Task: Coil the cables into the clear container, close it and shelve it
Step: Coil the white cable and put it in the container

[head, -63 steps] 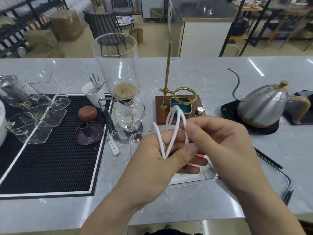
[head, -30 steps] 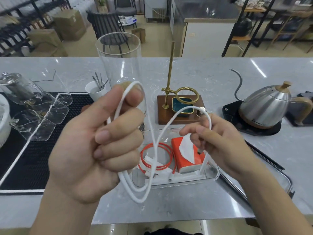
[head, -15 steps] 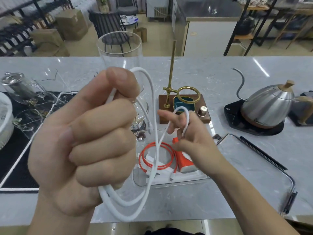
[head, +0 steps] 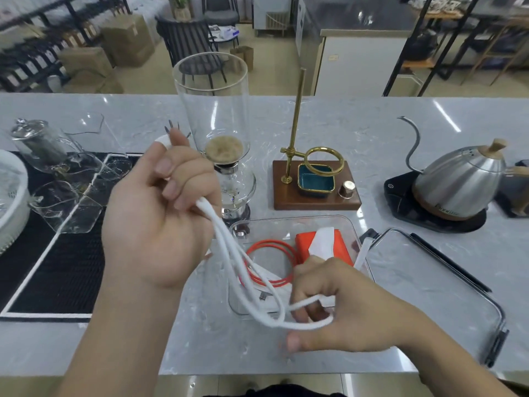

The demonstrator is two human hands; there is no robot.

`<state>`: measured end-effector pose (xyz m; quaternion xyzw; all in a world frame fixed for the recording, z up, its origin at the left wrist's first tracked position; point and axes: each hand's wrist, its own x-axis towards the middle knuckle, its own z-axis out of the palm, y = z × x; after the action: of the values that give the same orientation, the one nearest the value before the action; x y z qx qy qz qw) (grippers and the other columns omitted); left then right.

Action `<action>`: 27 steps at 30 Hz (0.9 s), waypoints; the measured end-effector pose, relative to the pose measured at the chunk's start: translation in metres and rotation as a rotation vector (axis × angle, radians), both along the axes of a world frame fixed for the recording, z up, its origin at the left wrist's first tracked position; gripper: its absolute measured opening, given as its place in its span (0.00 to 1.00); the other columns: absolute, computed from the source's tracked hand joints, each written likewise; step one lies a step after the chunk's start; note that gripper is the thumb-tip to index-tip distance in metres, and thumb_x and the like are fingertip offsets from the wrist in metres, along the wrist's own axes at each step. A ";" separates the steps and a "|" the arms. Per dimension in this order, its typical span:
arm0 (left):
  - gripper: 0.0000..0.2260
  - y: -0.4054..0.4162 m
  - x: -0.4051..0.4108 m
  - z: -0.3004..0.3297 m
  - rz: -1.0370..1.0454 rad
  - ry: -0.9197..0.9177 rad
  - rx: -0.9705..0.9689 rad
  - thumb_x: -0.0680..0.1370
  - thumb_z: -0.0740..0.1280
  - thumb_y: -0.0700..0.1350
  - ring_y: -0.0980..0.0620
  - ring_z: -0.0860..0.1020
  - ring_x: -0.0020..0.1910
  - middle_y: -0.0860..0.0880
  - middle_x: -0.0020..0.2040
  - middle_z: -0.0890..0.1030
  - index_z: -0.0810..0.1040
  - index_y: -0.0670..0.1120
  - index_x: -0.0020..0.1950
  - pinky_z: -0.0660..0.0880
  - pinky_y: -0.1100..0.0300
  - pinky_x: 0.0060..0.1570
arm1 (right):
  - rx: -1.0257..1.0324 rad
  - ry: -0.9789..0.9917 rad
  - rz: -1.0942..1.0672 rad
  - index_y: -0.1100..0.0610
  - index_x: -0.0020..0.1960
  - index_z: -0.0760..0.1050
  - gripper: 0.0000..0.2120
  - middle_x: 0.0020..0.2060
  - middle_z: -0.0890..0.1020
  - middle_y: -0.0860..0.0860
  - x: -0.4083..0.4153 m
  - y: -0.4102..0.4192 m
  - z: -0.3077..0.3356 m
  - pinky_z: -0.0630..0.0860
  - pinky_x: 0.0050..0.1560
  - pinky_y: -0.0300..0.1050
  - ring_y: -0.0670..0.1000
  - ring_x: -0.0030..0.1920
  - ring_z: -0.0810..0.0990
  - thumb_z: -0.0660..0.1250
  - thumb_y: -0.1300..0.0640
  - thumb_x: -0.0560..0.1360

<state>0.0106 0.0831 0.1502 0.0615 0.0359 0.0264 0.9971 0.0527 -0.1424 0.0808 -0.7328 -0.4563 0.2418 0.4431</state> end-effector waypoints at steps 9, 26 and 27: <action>0.08 -0.001 -0.018 -0.015 0.391 0.176 0.331 0.80 0.60 0.44 0.55 0.77 0.35 0.52 0.36 0.75 0.73 0.44 0.42 0.74 0.60 0.42 | 0.917 1.346 0.262 0.64 0.49 0.72 0.11 0.20 0.58 0.49 -0.001 -0.011 -0.002 0.70 0.40 0.46 0.53 0.31 0.67 0.57 0.58 0.84; 0.09 0.016 -0.043 -0.071 0.548 0.546 0.521 0.81 0.57 0.36 0.51 0.85 0.49 0.47 0.44 0.87 0.77 0.37 0.54 0.82 0.58 0.45 | 1.182 1.356 -0.112 0.64 0.57 0.72 0.20 0.29 0.66 0.50 0.019 -0.025 0.017 0.66 0.41 0.44 0.48 0.32 0.65 0.46 0.53 0.86; 0.09 0.016 -0.043 -0.074 0.531 0.563 0.589 0.82 0.57 0.36 0.50 0.85 0.49 0.45 0.46 0.87 0.76 0.37 0.55 0.82 0.59 0.43 | 1.189 1.347 -0.100 0.64 0.56 0.72 0.21 0.28 0.66 0.51 0.020 -0.027 0.019 0.65 0.40 0.44 0.48 0.31 0.64 0.46 0.52 0.86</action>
<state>-0.0320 0.0991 0.0761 0.3347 0.3099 0.2713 0.8475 0.0723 -0.1690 0.1000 -0.1041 -0.1173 0.3246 0.9328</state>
